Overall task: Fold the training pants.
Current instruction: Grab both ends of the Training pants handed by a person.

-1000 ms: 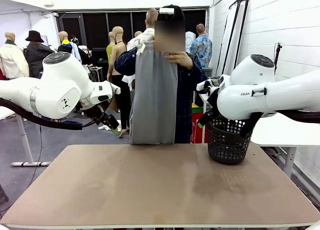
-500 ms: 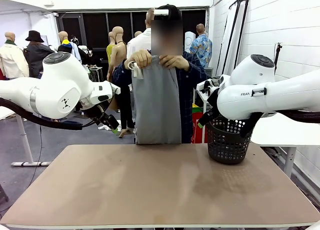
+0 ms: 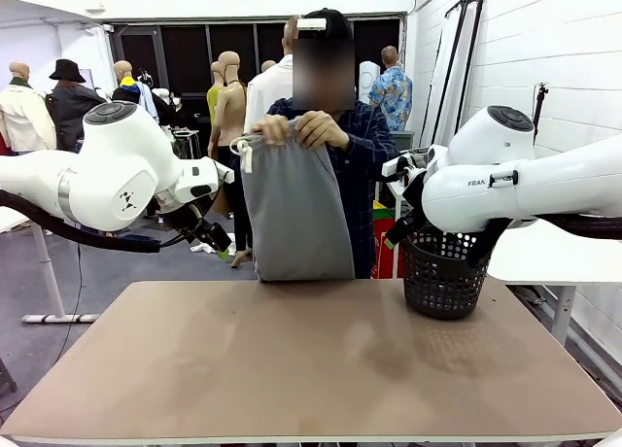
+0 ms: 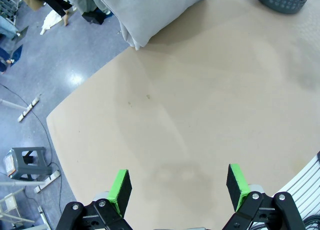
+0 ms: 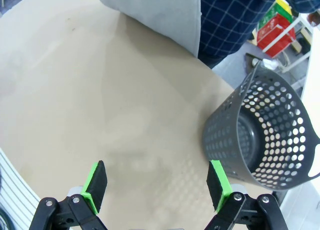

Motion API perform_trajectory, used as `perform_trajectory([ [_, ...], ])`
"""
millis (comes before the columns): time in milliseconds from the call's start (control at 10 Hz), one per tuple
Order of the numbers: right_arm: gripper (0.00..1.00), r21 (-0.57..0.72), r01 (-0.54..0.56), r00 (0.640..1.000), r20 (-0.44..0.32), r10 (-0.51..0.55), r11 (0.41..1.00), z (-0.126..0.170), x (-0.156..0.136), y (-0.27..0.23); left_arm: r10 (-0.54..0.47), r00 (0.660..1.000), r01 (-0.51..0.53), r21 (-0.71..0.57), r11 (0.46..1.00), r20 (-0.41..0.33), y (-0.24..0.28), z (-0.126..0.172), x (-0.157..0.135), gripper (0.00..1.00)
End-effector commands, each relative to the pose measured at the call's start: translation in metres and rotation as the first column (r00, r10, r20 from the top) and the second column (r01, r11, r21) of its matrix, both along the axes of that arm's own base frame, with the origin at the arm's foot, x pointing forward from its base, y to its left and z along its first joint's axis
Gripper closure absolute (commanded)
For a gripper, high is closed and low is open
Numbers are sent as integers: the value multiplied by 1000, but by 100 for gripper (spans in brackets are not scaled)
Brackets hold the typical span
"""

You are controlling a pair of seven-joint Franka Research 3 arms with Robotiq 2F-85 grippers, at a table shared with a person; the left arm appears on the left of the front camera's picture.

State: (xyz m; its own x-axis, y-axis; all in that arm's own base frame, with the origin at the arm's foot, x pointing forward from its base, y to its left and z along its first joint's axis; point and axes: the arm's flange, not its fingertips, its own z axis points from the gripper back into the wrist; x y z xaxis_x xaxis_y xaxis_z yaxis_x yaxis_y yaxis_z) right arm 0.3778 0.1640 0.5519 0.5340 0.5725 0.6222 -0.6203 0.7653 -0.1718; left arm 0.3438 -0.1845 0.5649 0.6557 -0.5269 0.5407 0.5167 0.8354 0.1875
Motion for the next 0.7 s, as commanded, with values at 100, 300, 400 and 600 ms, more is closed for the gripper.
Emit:
perform_trajectory([
  [100, 0, 2, 0, 1000, 0, 0, 1000, 0, 0, -1, -9, 1000, 9, 4, 1000, 2, 1, 0, 0, 0],
  [300, 0, 2, 0, 1000, 0, 0, 1000, 0, 0, -1, -9, 1000, 9, 4, 1000, 2, 1, 0, 0, 0],
  [400, 0, 2, 0, 1000, 0, 0, 1000, 0, 0, -1, -9, 1000, 9, 4, 1000, 2, 1, 0, 0, 0],
  [600, 0, 2, 0, 1000, 0, 0, 1000, 0, 0, -1, -9, 1000, 9, 4, 1000, 2, 1, 0, 0, 0],
])
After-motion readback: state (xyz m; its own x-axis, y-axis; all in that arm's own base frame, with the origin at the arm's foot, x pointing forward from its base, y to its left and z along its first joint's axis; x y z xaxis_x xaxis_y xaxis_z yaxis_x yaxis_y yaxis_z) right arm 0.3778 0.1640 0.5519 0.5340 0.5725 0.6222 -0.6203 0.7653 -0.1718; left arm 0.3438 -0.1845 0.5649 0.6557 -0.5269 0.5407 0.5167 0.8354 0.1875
